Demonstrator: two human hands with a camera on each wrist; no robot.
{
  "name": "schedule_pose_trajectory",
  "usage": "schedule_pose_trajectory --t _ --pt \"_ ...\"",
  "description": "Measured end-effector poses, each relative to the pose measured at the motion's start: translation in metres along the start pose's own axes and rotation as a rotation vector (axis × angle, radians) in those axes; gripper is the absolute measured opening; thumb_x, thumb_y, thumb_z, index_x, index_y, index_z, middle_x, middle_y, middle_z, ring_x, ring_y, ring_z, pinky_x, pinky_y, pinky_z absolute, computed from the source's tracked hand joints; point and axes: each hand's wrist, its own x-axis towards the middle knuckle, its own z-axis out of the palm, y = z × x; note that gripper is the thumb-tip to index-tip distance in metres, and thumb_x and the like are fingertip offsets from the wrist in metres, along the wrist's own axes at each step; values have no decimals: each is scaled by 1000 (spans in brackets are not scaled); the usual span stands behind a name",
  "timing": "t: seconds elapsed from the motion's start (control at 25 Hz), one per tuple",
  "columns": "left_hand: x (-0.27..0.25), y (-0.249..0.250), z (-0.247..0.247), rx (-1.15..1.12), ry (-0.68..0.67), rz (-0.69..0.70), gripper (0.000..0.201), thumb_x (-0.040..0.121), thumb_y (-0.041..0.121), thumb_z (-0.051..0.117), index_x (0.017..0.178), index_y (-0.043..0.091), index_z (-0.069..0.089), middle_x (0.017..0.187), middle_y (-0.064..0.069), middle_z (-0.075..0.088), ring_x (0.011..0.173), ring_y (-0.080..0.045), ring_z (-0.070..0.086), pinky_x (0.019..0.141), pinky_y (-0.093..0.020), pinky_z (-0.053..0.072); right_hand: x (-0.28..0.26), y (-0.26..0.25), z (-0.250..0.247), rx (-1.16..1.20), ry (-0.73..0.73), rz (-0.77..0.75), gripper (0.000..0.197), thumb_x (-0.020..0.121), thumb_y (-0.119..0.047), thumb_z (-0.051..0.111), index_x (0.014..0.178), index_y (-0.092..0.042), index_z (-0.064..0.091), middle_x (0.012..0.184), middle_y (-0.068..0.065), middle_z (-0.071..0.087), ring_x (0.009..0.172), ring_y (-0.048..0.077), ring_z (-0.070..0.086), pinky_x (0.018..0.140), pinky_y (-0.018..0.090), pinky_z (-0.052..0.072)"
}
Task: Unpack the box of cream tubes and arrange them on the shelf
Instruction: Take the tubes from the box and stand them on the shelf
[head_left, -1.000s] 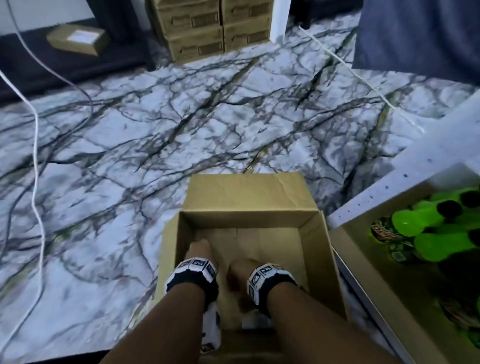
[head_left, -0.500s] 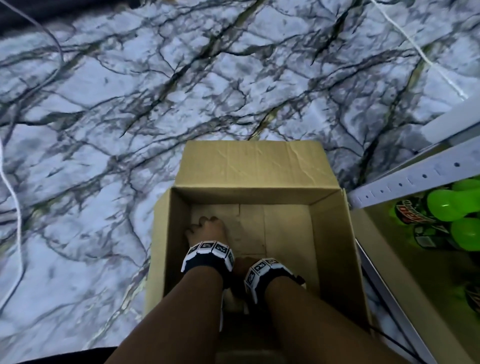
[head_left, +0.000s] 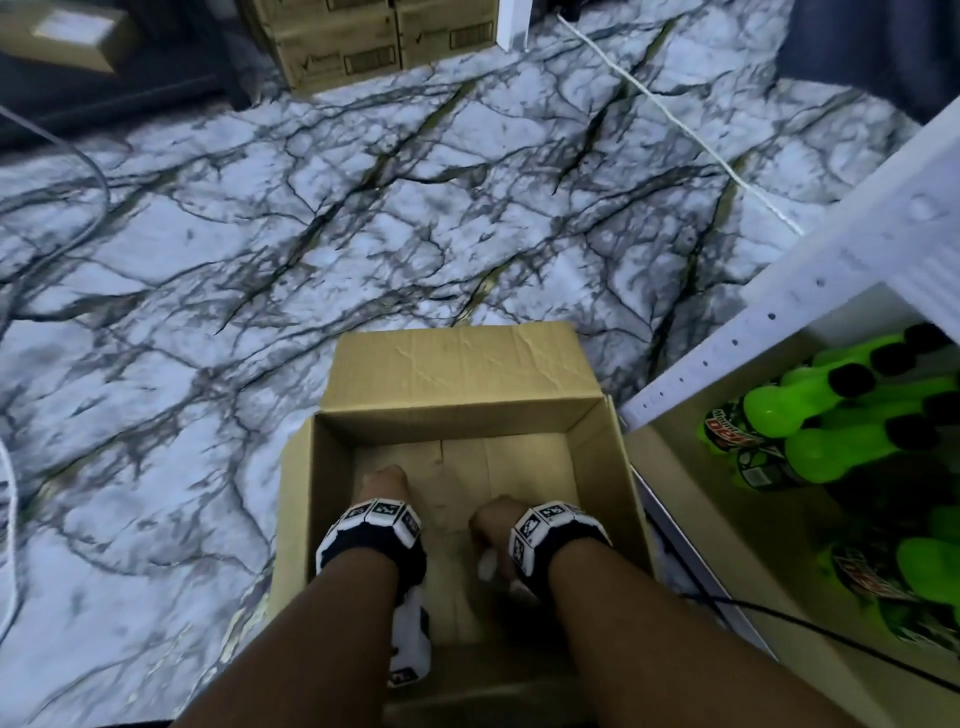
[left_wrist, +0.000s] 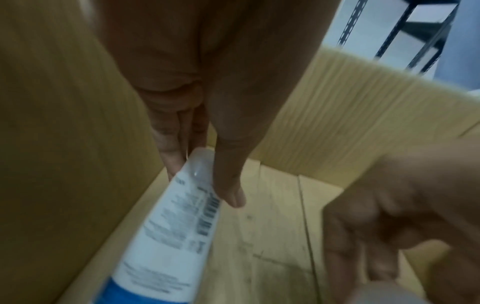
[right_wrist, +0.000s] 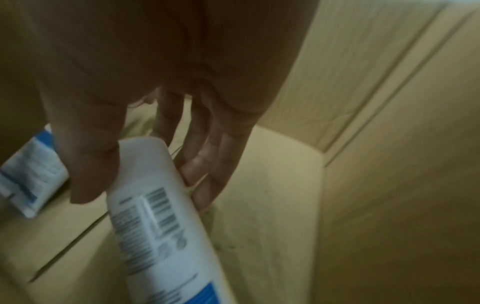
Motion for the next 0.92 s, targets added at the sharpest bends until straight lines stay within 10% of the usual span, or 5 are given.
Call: schedule_pose_trajectory --t 0.16,0.4,0.6,0.72,0.92 --pt "-26 -8 -17 -17 35 82 29 69 30 77 87 14 61 97 -6 63 103 -25 65 73 -26 49 -40 11 -21 -60 8 35 14 96 -3 49 105 4 59 125 26 55 115 35 57 89 33 45" --pt "-97 8 -63 -205 139 58 41 75 35 79 99 4 67 104 -8 70 97 -23 67 66 -23 46 -127 18 -53 30 206 226 11 80 6 47 77 -3 53 82 16 50 83 30 53 81 33 41" --pt "-160 11 -94 -474 145 111 59 48 48 91 82 7 65 74 -6 65 63 -18 60 43 -20 38 -198 29 -58 415 546 303 32 69 -36 74 82 -13 57 84 7 63 74 25 65 61 27 52" --pt "-192 17 -108 -554 183 171 62 47 48 90 84 5 65 74 -8 65 63 -21 61 45 -21 39 -239 28 -65 563 688 349 31 70 -35 75 65 -14 53 61 1 54 50 15 51 45 19 40" --pt "-241 34 -122 -705 204 348 39 70 36 84 92 9 67 92 -9 69 74 -22 62 67 -30 52 -301 34 -68 763 902 359 21 77 -21 71 64 -8 61 70 5 66 59 18 57 50 22 47"
